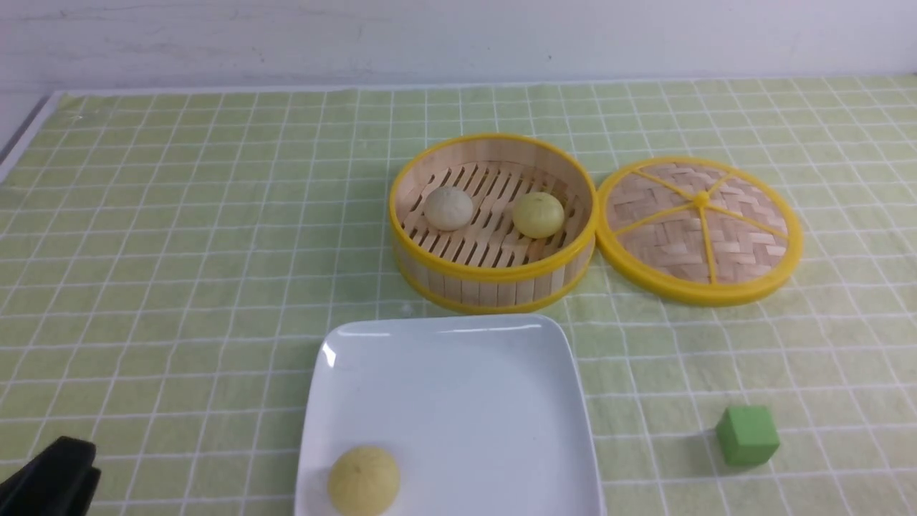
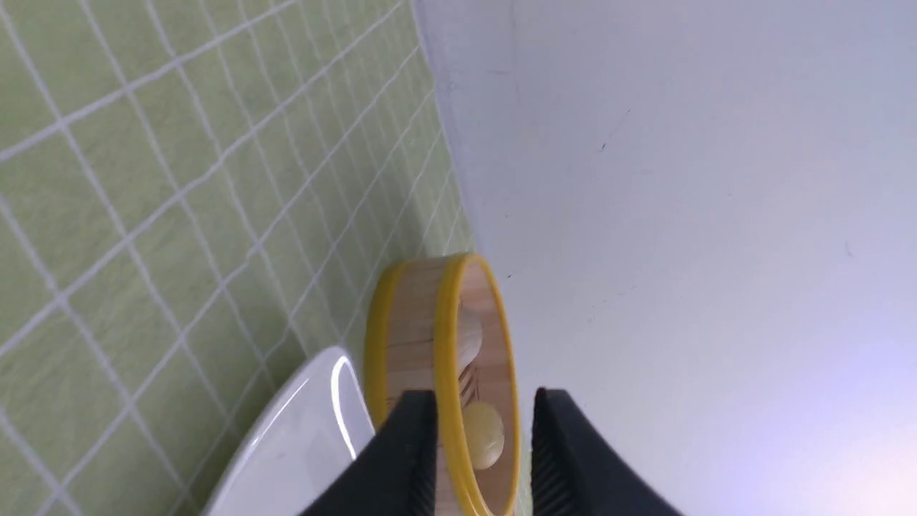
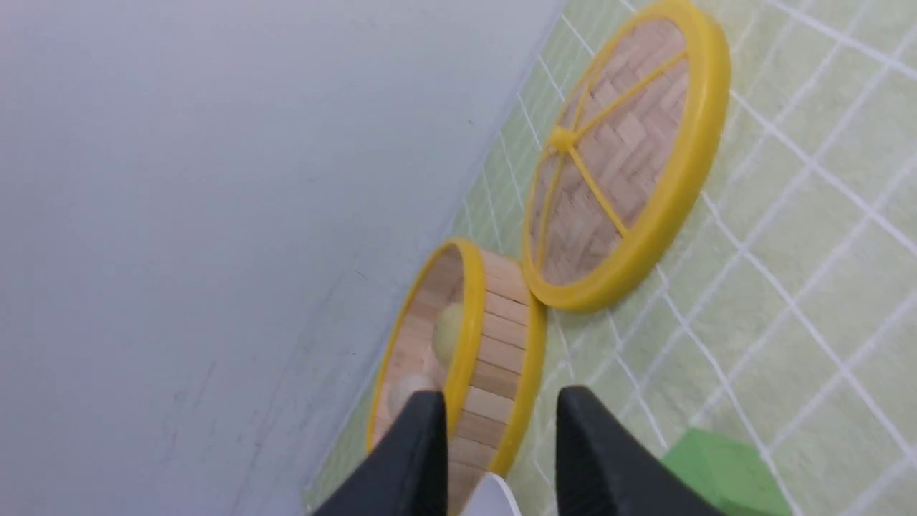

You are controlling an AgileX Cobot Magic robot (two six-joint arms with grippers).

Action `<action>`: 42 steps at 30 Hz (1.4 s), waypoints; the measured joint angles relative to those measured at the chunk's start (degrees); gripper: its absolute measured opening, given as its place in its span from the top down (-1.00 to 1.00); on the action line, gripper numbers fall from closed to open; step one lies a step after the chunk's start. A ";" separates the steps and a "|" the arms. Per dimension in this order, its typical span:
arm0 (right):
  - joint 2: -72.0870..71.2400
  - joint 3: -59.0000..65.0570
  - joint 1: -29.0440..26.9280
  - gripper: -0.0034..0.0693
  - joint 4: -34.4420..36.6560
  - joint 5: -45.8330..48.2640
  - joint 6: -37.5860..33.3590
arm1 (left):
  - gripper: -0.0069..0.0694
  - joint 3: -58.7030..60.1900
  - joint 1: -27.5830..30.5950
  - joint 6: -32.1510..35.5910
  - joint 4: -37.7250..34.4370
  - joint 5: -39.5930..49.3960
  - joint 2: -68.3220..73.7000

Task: Put the steamed buns into the plate on the green tablecloth.
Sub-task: 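Reach toward a bun in the bamboo steamer with the right gripper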

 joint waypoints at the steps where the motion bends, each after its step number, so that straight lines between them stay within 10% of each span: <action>1: 0.00 -1.51 0.00 0.31 -0.49 -0.34 -1.23 | 0.31 -1.10 0.00 0.78 0.38 0.49 0.00; 9: 19.23 -22.52 0.00 0.94 -19.96 25.34 -16.34 | 0.78 -19.94 0.00 13.05 13.36 19.40 13.76; 14: 38.07 -28.72 0.00 0.94 -23.71 42.34 -18.44 | 0.81 -27.94 0.00 18.39 18.84 37.23 32.63; 25: 76.20 -44.66 10.16 0.92 16.31 41.30 -61.37 | 0.81 -34.48 0.00 34.49 16.76 43.77 55.86; 33: 97.53 -71.06 16.30 0.90 10.20 41.35 -64.42 | 0.81 -34.48 0.00 35.53 15.37 43.77 57.10; 42: 116.06 -98.42 16.60 0.57 -3.37 40.89 -52.51 | 0.72 -34.61 0.00 35.57 15.13 43.83 57.31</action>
